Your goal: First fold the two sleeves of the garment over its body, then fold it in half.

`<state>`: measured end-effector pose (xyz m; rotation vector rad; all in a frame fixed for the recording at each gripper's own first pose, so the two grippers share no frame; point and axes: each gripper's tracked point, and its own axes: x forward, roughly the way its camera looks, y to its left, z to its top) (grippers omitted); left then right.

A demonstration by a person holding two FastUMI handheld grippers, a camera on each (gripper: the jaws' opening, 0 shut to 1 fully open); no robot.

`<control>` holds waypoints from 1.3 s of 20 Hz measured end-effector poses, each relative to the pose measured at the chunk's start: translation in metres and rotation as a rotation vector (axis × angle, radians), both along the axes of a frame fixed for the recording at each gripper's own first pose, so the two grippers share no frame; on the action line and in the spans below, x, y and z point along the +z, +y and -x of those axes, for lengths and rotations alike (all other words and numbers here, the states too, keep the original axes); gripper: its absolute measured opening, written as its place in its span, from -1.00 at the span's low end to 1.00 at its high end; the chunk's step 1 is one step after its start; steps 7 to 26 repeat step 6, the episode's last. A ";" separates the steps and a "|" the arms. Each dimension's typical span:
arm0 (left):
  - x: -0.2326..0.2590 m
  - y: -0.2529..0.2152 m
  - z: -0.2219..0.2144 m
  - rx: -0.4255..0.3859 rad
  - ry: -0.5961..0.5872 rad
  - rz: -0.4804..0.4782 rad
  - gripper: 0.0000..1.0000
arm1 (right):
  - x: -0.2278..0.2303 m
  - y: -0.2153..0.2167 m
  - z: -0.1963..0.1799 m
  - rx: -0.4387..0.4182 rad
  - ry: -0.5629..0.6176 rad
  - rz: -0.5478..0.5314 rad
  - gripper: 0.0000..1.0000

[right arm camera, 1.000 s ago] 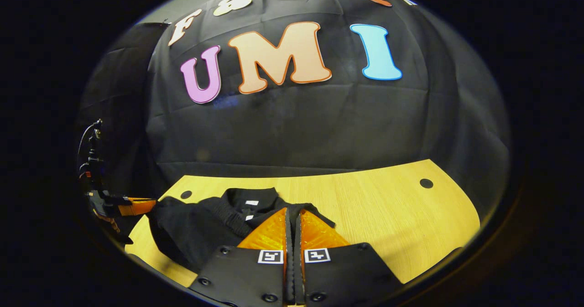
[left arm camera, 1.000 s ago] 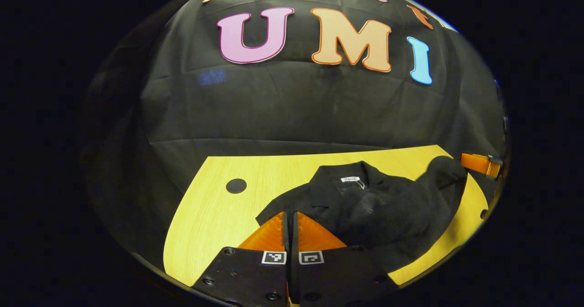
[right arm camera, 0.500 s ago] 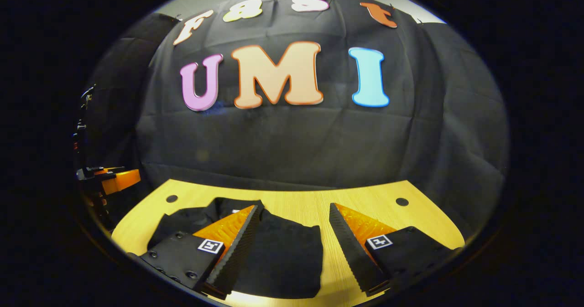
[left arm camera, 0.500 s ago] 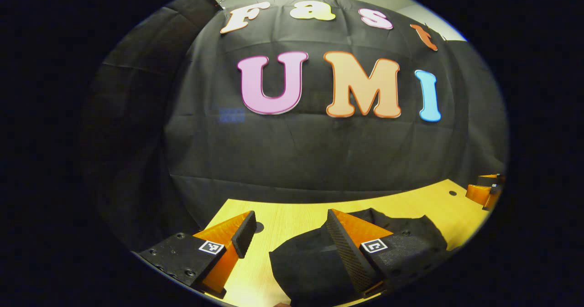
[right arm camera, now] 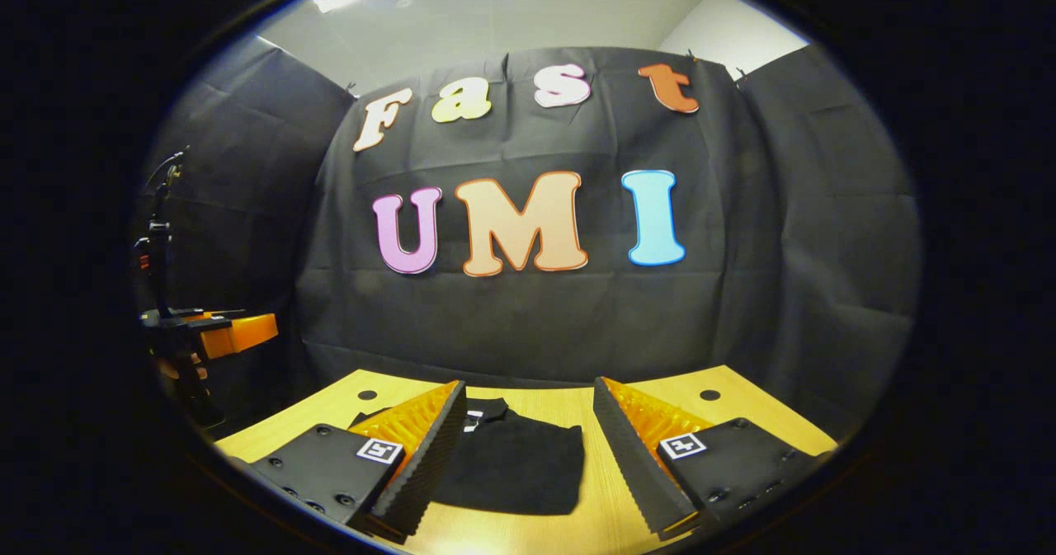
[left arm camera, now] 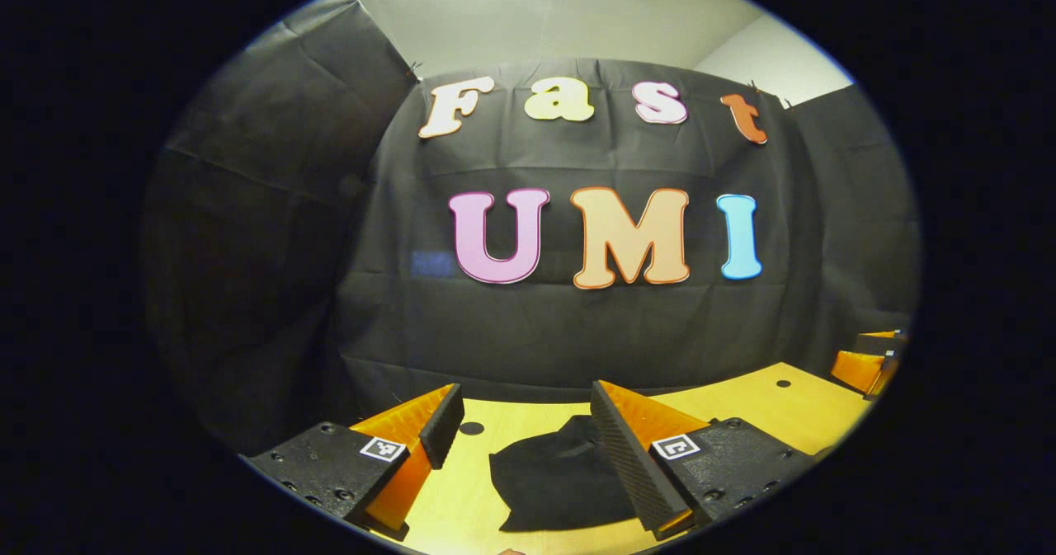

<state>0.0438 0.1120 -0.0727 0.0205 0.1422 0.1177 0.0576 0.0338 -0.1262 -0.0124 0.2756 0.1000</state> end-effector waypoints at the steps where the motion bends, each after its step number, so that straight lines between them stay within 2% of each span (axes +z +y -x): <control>1: 0.006 -0.007 0.014 -0.002 -0.006 0.003 0.86 | 0.006 -0.002 0.014 0.005 -0.006 -0.001 0.93; 3: 0.019 -0.016 0.036 -0.005 -0.024 -0.007 0.86 | 0.021 -0.007 0.041 0.011 -0.031 -0.003 0.94; 4: 0.027 -0.020 0.047 -0.007 -0.037 -0.009 0.86 | 0.032 -0.013 0.057 0.015 -0.043 -0.006 0.87; 5: 0.033 -0.026 0.056 -0.009 -0.047 -0.006 0.84 | 0.036 -0.015 0.069 0.017 -0.047 -0.010 0.93; 6: 0.038 -0.030 0.066 -0.011 -0.053 -0.004 0.86 | 0.038 -0.015 0.081 0.020 -0.049 -0.016 0.87; 26: 0.038 -0.030 0.066 -0.011 -0.053 -0.004 0.86 | 0.038 -0.015 0.081 0.020 -0.049 -0.016 0.87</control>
